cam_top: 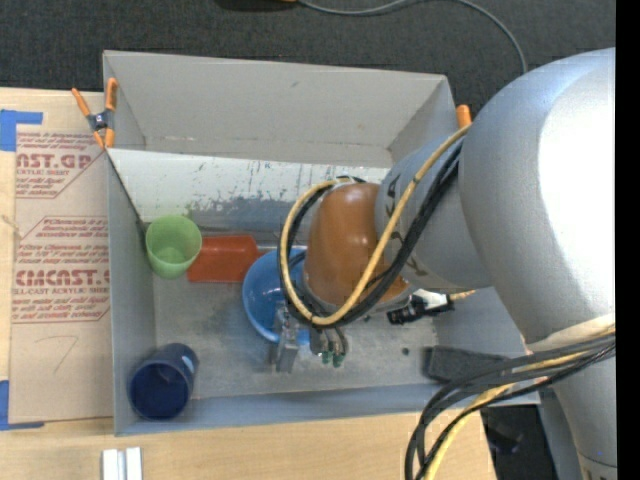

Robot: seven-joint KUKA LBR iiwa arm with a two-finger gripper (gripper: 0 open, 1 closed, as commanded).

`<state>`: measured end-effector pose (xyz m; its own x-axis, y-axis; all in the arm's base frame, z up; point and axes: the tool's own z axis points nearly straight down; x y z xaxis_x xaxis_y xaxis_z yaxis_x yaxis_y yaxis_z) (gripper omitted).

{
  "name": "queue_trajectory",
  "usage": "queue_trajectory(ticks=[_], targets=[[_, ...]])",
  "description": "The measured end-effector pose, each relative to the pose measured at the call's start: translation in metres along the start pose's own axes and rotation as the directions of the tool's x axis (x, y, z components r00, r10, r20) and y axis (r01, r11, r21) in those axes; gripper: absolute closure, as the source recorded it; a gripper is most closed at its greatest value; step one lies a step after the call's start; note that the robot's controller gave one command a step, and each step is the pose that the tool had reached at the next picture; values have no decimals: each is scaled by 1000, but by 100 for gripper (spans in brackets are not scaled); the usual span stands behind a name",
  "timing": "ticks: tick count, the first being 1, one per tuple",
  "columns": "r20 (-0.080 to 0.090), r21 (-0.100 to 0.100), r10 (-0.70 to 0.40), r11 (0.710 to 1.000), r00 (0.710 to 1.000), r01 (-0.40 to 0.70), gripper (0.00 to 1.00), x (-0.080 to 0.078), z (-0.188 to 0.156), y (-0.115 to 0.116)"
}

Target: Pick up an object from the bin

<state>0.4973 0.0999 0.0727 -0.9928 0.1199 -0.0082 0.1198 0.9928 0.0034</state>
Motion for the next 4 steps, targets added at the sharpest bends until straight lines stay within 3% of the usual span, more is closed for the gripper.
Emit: queue_trajectory(ticks=[1,2,3,4], targets=[[1,1,-109,994,994,109,100,4,-38,36],[6,-1,-22,1000,1000,22,100,-5,-127,6],[-8,1,-143,990,990,143,100,-3,-198,36],[-2,2,-41,999,999,41,100,-10,-124,22]])
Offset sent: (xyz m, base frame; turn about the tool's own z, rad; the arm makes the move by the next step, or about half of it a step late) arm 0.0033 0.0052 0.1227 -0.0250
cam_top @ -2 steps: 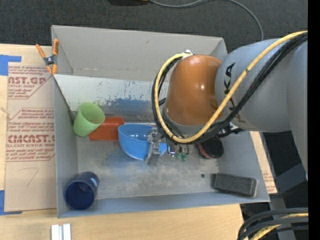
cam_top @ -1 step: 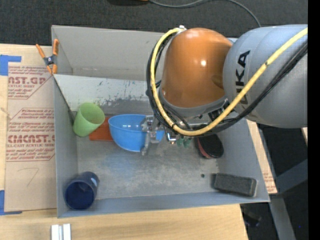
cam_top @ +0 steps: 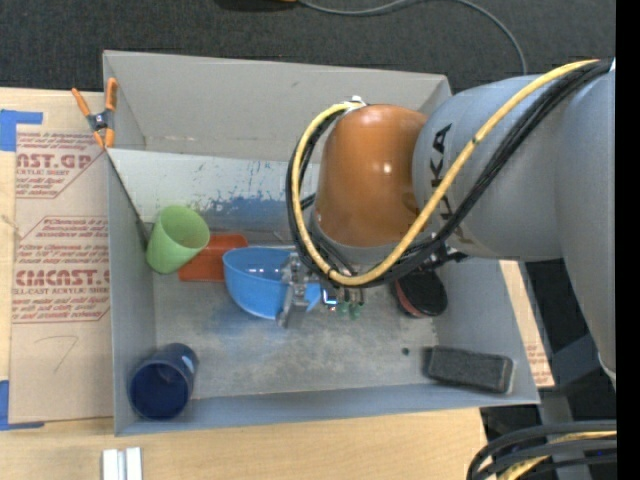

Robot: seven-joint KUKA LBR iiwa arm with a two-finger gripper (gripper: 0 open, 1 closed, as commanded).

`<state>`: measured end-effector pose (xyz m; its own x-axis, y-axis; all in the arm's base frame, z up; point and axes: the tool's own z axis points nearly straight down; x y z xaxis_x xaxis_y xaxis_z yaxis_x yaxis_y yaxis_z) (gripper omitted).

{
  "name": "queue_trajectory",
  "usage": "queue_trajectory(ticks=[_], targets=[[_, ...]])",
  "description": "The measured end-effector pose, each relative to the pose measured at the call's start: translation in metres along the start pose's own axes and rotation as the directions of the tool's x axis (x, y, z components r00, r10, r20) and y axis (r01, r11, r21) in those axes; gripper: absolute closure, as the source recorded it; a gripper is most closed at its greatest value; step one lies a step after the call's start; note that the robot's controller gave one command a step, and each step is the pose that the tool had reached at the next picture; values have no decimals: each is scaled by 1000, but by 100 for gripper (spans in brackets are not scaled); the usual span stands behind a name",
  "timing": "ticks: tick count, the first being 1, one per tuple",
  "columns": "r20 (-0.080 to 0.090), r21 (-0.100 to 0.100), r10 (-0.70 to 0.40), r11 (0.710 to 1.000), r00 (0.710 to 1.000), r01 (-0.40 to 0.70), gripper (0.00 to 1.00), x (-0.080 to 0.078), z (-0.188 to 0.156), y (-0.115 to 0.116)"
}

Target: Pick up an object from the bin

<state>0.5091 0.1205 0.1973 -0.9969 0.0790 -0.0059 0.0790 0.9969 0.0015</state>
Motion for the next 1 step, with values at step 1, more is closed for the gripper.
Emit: queue_trajectory(ticks=[1], targets=[[-12,4,-42,999,999,42,100,-13,1,5]])
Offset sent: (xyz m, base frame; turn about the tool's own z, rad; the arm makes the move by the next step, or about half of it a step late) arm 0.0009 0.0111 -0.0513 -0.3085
